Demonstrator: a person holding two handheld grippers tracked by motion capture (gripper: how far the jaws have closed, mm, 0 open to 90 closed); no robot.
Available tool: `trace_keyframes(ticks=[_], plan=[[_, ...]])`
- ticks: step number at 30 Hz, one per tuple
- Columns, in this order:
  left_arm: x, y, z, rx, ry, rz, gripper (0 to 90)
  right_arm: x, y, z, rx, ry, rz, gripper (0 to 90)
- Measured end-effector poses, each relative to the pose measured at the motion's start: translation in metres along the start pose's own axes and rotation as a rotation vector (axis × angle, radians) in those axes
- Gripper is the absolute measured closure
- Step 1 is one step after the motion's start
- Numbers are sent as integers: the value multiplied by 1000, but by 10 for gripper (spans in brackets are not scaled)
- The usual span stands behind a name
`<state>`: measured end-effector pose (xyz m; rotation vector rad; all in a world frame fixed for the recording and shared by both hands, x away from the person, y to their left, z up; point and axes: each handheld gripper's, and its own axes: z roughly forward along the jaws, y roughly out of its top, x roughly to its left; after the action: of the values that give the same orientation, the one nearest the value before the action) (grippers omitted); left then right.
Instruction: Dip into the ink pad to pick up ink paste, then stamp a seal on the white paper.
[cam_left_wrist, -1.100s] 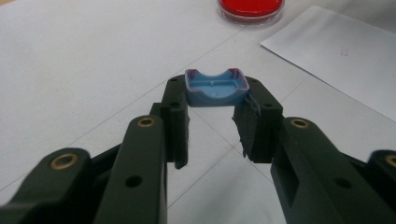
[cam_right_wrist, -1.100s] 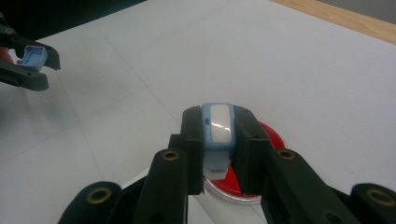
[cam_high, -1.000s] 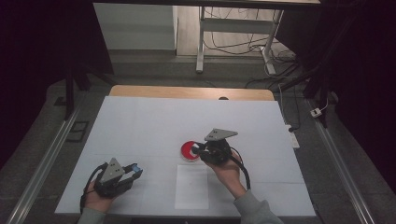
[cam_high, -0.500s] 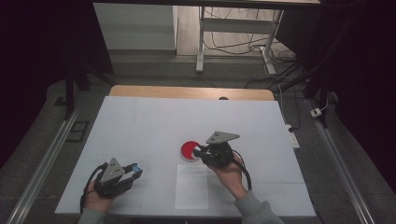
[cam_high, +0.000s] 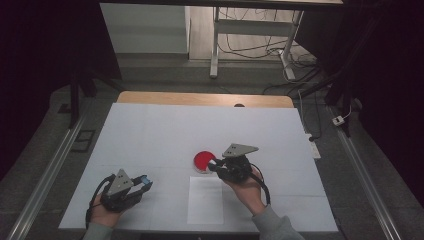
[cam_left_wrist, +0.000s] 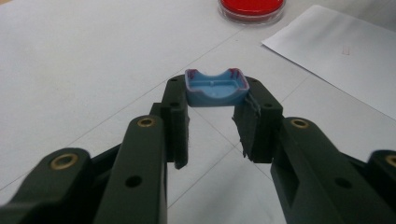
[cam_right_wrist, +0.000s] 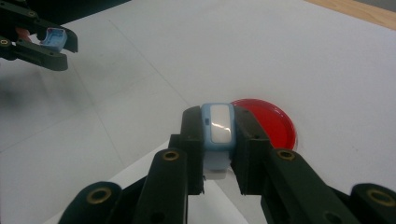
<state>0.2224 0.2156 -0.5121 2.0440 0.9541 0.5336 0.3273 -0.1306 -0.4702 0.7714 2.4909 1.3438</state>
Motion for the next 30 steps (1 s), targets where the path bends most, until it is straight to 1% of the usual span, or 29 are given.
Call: trace_keyframes(ticks=[1,9,16,18,20,27,29,30], plan=[[0,0,0,0,0,1,660,0,0,0,-3,2,5,755],[0,1,0,-3,3,1,659,3,-2,-5,5,3,-4,755],[0,1,0,-2,0,2,659,5,-4,-8,-1,12,-3,755],[0,1,0,-2,0,1,659,5,-5,-10,5,7,-6,755],[0,1,0,-1,-1,1,659,6,-6,-10,0,14,-2,755],[0,1,0,-3,-1,2,659,8,-10,-13,10,18,-7,755],[0,1,1,-2,-3,2,659,9,-11,-14,15,13,-8,755],[-1,1,1,-2,-3,1,659,9,-12,-14,14,18,-8,755]])
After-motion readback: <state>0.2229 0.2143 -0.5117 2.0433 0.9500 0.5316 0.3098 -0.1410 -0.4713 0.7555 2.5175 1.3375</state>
